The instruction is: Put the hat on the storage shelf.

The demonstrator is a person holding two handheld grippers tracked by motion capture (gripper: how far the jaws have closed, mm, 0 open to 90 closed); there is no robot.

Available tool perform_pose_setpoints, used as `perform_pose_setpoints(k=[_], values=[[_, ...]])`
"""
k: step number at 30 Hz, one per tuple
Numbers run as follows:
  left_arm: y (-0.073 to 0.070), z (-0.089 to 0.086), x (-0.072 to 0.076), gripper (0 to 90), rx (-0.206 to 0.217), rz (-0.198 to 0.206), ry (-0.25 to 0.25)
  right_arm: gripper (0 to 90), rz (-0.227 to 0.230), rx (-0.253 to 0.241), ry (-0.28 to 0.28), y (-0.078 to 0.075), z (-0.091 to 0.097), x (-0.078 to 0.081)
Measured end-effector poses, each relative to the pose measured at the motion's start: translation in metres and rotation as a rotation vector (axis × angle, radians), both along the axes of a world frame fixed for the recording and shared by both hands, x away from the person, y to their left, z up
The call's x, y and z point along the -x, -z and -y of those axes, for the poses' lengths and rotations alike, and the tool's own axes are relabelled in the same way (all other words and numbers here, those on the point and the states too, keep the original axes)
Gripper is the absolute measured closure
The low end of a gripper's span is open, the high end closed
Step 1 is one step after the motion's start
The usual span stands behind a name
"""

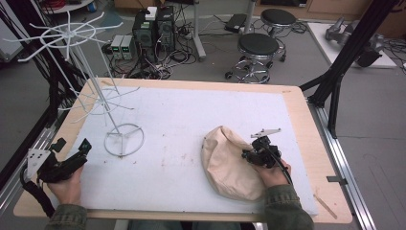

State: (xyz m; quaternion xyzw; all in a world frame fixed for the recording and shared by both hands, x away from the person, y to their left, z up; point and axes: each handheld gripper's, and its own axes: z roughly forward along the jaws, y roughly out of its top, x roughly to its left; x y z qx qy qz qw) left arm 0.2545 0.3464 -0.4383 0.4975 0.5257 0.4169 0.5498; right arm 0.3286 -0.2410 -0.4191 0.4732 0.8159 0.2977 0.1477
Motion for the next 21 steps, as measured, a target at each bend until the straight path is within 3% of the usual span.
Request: perform_pose_setpoints(k=[5, 12, 21], values=[[0.000, 0.001, 0.000, 14.2, -0.002, 0.001, 0.001, 76.1, 0.006, -0.030, 0.003, -0.002, 0.003, 0.001], [0.000, 0.001, 0.000, 14.2, -0.001, 0.001, 0.000, 76.0, 0.043, -0.114, 0.009, -0.010, 0.008, 0.005], [0.000, 0.002, -0.001, 14.2, 0.000, 0.002, 0.003, 75.9, 0.142, -0.169, 0.010, -0.021, 0.010, 0.011]])
